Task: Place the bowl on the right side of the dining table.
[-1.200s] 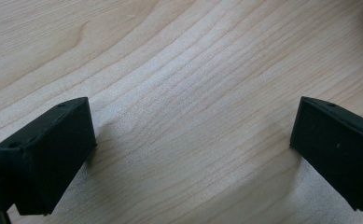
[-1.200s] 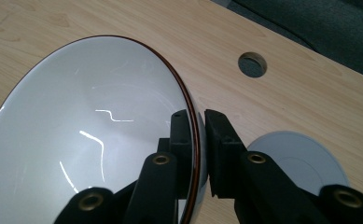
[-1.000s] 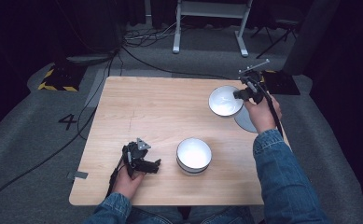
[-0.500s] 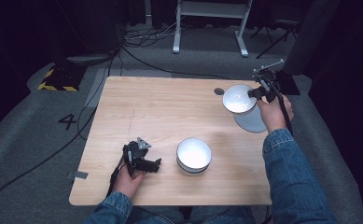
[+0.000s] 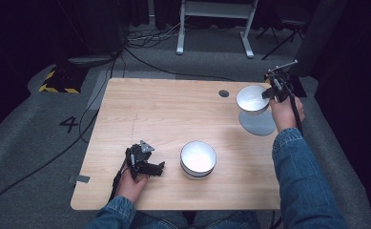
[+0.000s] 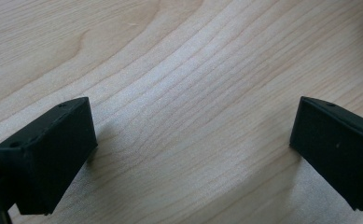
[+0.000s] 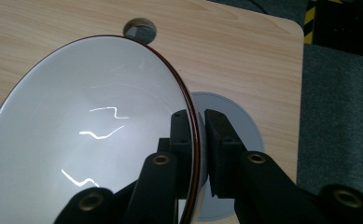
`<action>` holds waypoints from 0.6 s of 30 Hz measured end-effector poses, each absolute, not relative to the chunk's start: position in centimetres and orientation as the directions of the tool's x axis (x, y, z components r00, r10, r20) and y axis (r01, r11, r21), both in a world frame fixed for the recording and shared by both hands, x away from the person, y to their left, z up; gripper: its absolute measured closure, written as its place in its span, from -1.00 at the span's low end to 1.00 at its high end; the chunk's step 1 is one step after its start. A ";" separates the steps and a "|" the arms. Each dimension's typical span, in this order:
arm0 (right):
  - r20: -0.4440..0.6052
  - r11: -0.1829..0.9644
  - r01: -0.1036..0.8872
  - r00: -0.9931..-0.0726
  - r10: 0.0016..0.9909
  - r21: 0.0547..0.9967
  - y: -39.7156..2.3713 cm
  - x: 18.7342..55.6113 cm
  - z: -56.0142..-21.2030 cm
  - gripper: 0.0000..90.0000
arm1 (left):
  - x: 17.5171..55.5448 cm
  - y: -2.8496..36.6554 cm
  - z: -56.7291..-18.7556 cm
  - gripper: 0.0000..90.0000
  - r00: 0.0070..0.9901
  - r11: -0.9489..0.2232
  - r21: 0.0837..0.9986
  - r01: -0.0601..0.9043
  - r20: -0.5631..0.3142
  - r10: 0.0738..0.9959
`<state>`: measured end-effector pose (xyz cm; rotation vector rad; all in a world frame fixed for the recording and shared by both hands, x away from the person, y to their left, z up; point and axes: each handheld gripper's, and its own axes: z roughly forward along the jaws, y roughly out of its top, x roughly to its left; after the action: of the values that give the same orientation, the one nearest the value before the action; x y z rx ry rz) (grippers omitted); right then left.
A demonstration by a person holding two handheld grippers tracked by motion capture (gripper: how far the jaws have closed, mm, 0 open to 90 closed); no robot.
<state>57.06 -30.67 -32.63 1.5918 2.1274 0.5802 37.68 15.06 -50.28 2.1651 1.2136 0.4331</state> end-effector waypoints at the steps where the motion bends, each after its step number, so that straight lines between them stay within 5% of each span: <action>1: -0.080 0.248 0.792 -0.247 0.966 0.558 -30.9 57.2 -32.7 0.83 | 37.7 15.1 -50.3 -0.99 0.526 -0.392 0.651 0.650 -0.013 0.850; 18: -0.060 0.152 0.835 -0.142 0.988 0.528 -34.3 59.0 -34.9 0.83 | 37.6 15.0 -50.3 -0.99 0.521 -0.385 0.647 0.658 -0.022 0.853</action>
<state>58.96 -34.26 -34.90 1.7401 2.0427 0.5277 37.56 15.01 -50.30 2.1620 1.2238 0.4231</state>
